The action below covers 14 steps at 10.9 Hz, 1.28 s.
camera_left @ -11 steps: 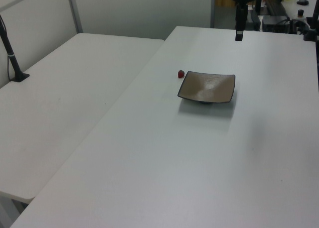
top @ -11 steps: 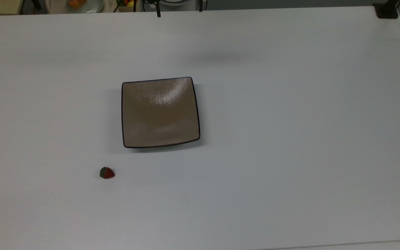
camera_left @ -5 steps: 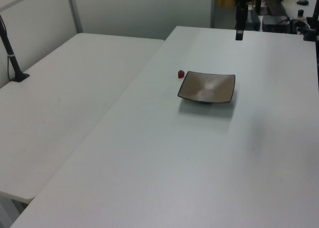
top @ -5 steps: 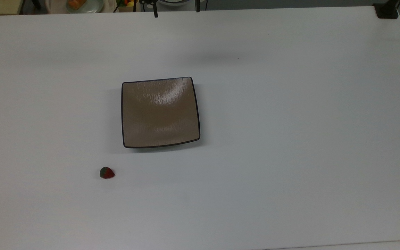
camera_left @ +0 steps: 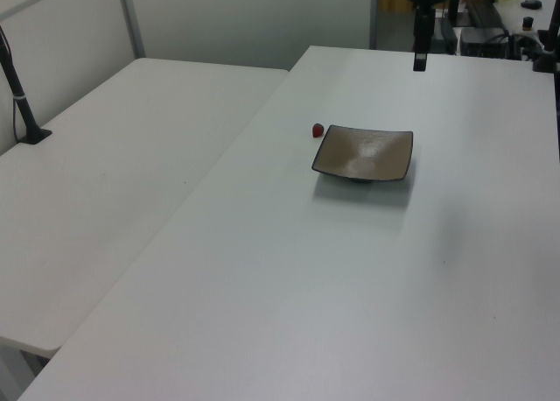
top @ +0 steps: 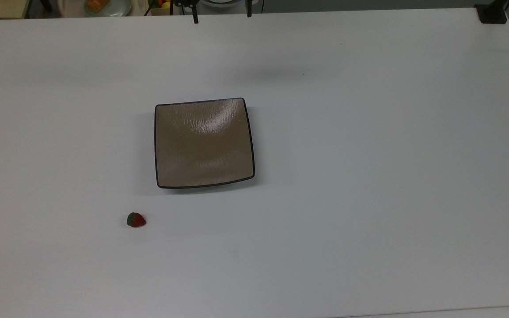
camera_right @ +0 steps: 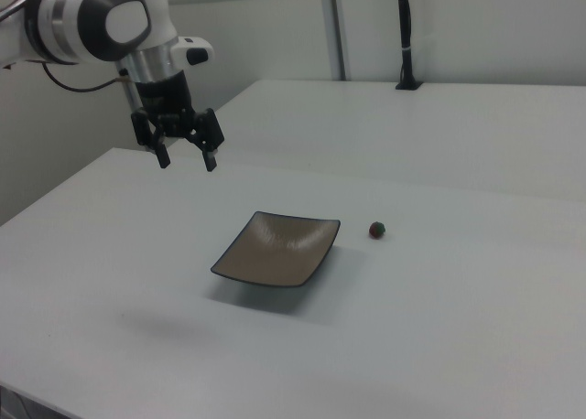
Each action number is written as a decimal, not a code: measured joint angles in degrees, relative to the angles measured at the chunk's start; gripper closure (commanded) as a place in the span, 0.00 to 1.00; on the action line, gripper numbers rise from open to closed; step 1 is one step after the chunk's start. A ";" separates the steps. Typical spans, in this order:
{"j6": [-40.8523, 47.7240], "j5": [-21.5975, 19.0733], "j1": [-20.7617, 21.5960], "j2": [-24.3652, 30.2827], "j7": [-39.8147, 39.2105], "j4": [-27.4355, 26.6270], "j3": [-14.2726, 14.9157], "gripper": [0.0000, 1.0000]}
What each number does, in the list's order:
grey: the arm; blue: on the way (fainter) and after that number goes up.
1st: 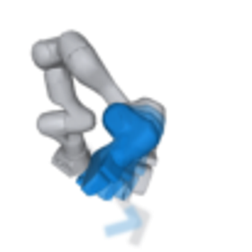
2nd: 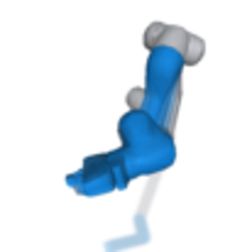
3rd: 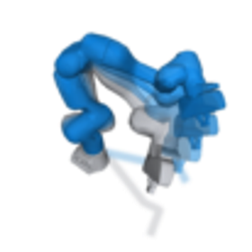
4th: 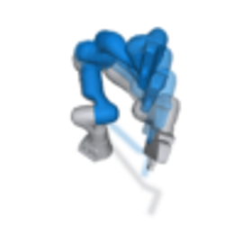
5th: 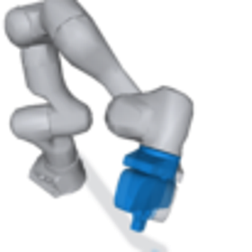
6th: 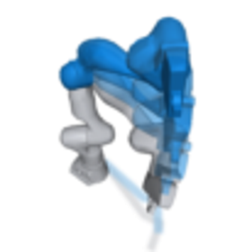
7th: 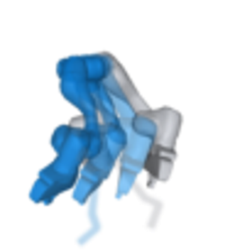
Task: Strawberries on a ceramic plate
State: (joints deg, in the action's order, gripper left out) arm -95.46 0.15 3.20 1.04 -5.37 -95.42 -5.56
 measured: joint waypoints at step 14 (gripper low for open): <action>-5.41 0.00 -9.69 -18.90 -0.11 16.67 1.35 0.00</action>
State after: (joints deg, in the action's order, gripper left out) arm -100.86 0.15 -6.49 -17.86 -5.48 -78.76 -4.21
